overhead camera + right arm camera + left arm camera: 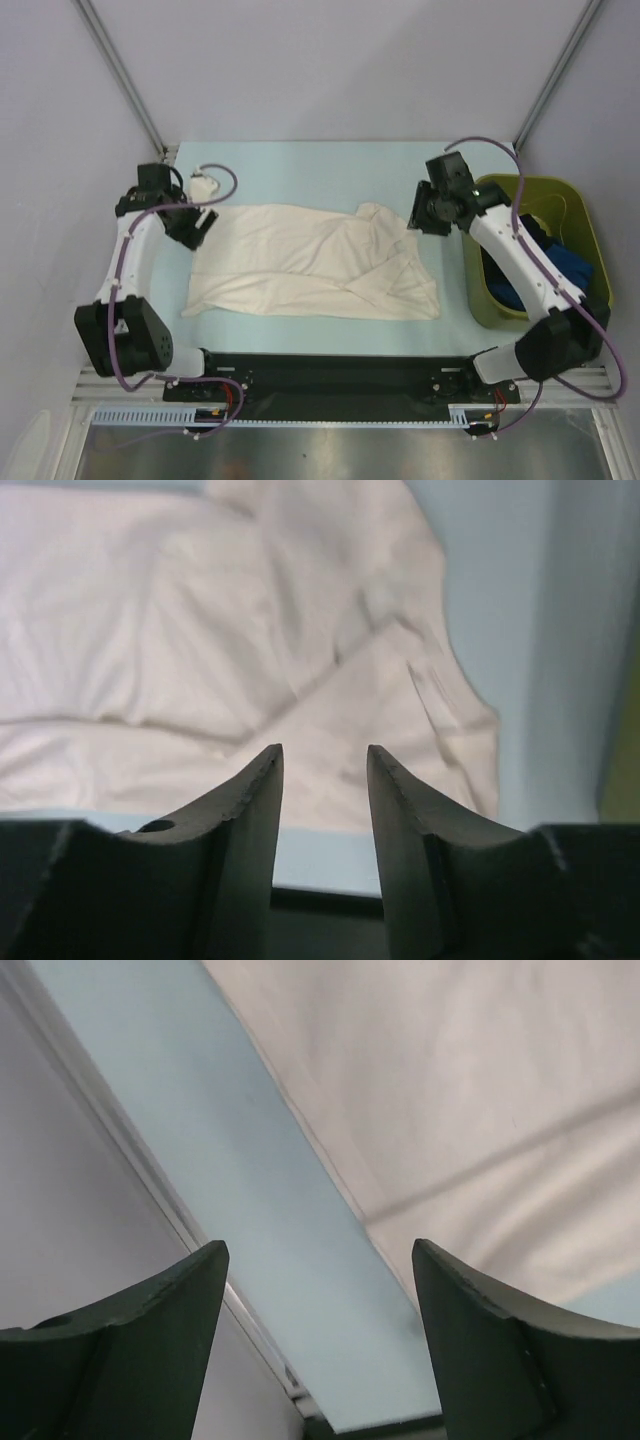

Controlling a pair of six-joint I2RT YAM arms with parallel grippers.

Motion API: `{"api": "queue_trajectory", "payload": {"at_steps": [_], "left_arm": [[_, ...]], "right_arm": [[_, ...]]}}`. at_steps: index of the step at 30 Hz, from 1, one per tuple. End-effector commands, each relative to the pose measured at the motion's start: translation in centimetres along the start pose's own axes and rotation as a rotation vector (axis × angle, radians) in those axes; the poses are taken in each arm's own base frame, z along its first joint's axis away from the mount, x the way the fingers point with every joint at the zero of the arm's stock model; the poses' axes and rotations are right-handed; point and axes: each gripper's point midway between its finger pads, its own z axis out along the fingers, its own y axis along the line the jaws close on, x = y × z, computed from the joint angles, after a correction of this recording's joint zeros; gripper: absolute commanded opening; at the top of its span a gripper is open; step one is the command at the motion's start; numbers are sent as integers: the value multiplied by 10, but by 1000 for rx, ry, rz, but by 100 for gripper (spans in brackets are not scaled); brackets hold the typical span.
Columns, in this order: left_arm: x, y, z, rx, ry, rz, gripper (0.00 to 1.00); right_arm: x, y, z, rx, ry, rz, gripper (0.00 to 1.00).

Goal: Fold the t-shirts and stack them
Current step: Fold the tshirt

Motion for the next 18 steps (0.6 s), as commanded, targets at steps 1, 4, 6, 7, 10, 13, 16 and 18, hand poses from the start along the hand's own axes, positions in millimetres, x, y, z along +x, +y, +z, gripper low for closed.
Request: {"api": "queue_trajectory", "payload": {"at_steps": [1, 4, 6, 7, 10, 13, 16, 18], "left_arm": [[-66, 48, 9, -79, -167, -314, 78], [-85, 72, 32, -105, -183, -439, 77], [-90, 86, 57, -135, -171, -498, 79], [-98, 98, 58, -156, -185, -510, 81], [-105, 110, 91, -133, -143, -552, 85], [-104, 115, 124, -103, -85, -596, 85], [-101, 118, 151, -93, -60, -619, 85], [-95, 116, 166, -82, -34, -623, 85]], "right_arm": [[-63, 42, 27, -84, -113, -151, 43], [-104, 67, 60, -98, -149, -217, 43], [-121, 77, 83, -89, -152, -257, 45], [-117, 75, 118, -59, -99, -272, 46], [-132, 86, 166, -40, -85, -313, 50], [-141, 104, 192, -97, -67, -354, 54], [-130, 116, 231, -143, -14, -374, 56], [-122, 114, 253, -132, 0, -392, 57]]}}
